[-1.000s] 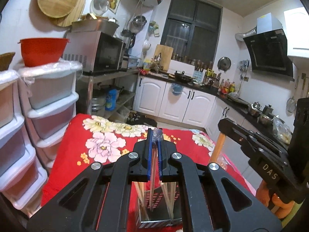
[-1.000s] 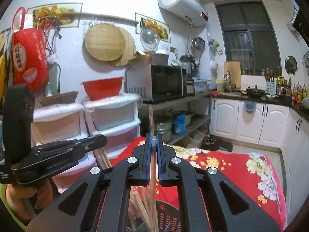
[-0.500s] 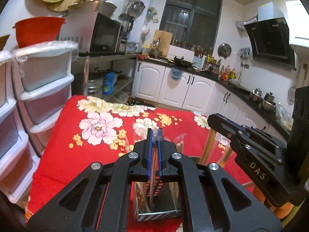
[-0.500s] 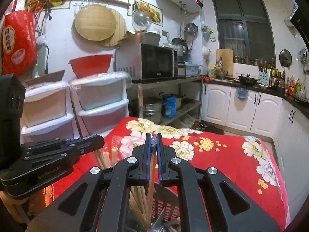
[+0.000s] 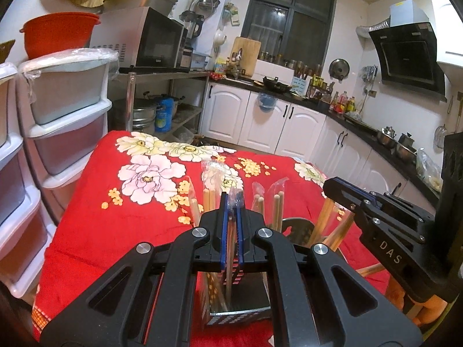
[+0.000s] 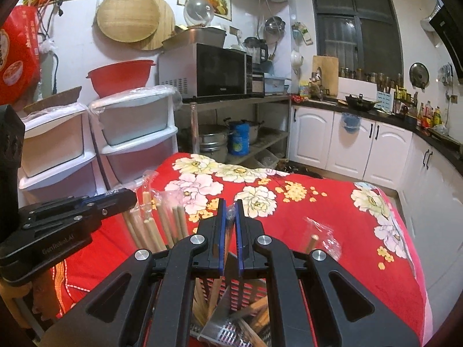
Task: Organize utensils
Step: 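Lower both held chopstick pairs into the grey caddy compartments, then open both grippers to release the chopsticks into the caddy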
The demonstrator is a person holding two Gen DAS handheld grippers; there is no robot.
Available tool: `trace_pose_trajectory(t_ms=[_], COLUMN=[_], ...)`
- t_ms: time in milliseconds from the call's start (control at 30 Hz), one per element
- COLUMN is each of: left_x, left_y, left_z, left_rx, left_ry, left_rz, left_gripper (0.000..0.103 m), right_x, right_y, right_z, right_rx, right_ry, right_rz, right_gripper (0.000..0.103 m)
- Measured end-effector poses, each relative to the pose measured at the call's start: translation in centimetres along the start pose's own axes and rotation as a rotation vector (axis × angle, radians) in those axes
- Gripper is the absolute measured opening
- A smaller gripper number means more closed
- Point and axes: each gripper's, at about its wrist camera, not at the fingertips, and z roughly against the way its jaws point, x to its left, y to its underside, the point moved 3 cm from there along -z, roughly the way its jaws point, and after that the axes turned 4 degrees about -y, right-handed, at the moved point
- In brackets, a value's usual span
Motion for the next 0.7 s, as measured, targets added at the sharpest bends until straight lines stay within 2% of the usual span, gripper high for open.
trace_pose_trajectory(t_ms=[267,333,700], left_x=[0.5,0.6,0.5], left_y=[0.4,0.5,1.2], left_z=[0.5,0.7,3.1], left_rx=[0.009,0.012,0.012], left_ry=[-0.012,-0.017,-0.031], left_rz=[0.003,0.006,0.01], left_gripper=[0.004,0.011,0.031], right_x=[-0.1,-0.1,0.1], right_y=[0.4,0.5,1.7], right_z=[1.1,1.2,4.0], right_rx=[0.011,0.011,0.014], right_ry=[0.001,0.004,0.004], right_rz=[-0.003,-0.004,0.002], right_gripper=[0.008,0.011,0.024])
